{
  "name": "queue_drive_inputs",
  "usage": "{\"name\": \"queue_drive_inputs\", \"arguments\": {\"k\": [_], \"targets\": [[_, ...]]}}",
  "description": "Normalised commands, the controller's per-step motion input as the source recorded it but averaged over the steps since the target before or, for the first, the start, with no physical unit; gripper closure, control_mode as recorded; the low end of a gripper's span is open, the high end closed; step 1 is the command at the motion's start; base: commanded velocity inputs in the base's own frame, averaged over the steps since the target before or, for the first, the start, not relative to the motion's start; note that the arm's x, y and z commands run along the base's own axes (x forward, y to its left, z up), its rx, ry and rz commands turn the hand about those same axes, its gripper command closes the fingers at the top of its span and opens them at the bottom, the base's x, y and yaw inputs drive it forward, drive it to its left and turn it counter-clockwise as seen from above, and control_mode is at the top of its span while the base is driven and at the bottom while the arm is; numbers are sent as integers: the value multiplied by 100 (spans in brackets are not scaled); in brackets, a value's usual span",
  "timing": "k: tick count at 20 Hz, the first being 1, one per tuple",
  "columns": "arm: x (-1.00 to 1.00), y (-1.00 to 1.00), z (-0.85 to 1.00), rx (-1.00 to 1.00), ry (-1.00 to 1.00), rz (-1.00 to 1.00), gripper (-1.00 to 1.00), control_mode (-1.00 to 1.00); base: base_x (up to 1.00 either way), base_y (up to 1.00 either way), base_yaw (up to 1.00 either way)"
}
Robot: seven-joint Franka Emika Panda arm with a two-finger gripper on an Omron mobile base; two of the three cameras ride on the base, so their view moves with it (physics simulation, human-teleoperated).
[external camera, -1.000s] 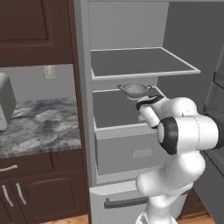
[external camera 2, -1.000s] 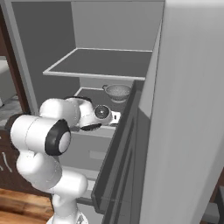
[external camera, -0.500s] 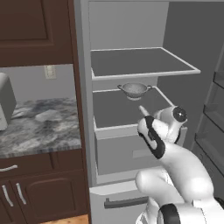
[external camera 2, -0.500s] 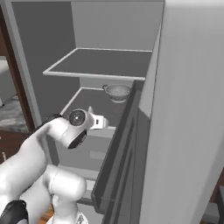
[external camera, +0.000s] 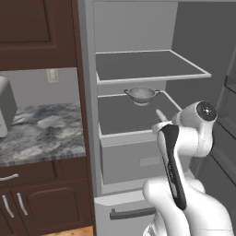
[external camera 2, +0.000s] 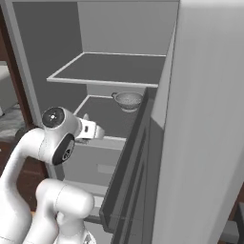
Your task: Take the fish out of the fridge, briefly rinse it in the sink, and place it on the tray next to the sink.
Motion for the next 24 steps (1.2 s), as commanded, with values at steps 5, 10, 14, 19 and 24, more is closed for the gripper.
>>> {"name": "queue_drive_inputs", "arguments": {"k": [5,10,14,19,24], "targets": [[-93,1,97,1,4,1,100,-100,0,0,0],[-41,13,92,-2,-21,6,100,-100,0,0,0],[-37,21,10,-1,-4,13,100,100,-47,22,29],[0,0,0,0,0,0,100,100,-24,41,85],[0,0,0,0,0,0,100,100,-15,39,89]]}}
